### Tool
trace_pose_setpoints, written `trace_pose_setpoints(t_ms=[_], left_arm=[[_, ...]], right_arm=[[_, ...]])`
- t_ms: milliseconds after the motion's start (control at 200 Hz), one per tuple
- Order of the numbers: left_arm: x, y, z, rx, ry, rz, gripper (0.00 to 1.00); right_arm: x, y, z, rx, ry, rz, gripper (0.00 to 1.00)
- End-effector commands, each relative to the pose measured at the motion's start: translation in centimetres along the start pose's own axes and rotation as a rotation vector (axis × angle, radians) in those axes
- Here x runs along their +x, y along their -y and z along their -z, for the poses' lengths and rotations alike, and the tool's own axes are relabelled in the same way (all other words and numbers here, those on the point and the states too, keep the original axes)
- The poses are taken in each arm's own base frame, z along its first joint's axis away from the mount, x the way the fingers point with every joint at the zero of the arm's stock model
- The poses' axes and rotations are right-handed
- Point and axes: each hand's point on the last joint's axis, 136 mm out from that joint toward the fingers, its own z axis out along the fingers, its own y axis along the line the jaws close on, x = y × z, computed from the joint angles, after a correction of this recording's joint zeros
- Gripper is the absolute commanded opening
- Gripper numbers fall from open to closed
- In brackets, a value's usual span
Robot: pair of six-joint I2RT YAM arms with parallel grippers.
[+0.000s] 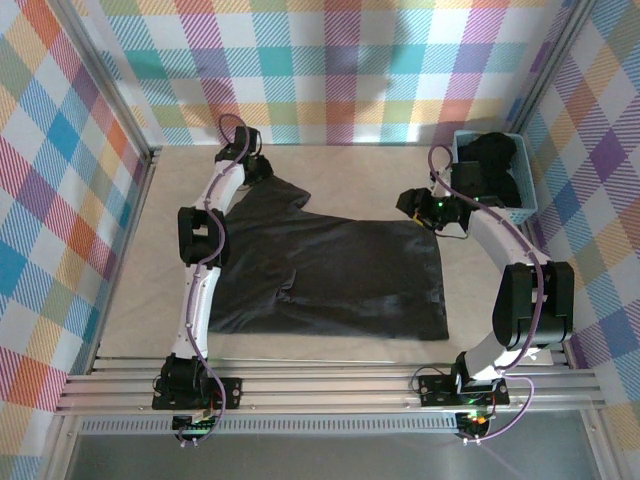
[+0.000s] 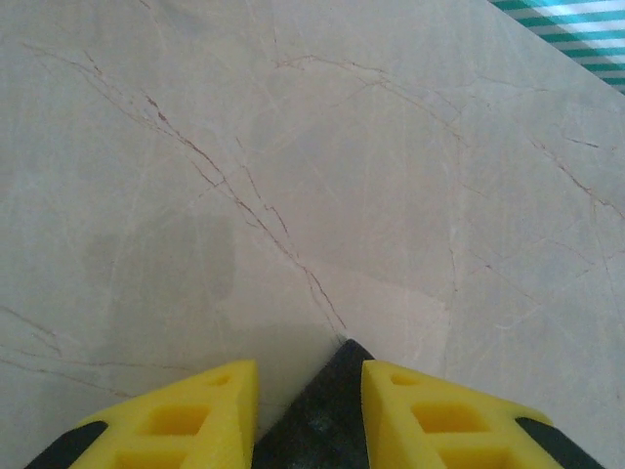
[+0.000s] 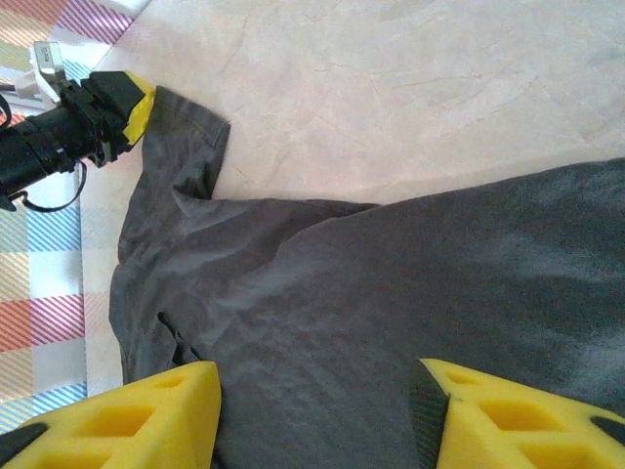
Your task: Fold and stack the t-shirts
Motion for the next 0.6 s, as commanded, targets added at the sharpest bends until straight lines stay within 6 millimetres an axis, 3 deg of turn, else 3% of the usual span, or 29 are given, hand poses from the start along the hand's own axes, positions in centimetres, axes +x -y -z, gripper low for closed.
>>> trace_pose_setpoints(t_ms=[0,230,405,525,600], left_arm=[[4.4,1.2,-0.7,-0.034,-0.113,-0.084,0.32],[5.6,0.3,-1.0,-0.140,-0.106,-0.165,0.31],[5.9,-0.1,-1.3,-0.162,-0.110,-0.173,0.18],[5.1,0.3,-0.2,-0.179,-0.080,-0.179,0.02],[4.0,1.0,1.3,-0.180,-0.048,-0.186,0.00]], right_arm=[[-0.1,-0.6,0.3,-0.034,0.008,0.008,0.54],[-0.5,-0.7,-0.2,-0.045,0.003,-0.003,0.53],[-0.5,-0.1,-0.2,-0.013,0.007,-0.006,0.53],[-1.2,3.3,-0.5,0.167,0.034,-0.071,0.52],[-1.9,6.4,-0.7,0.316,0.056,-0.114,0.48]])
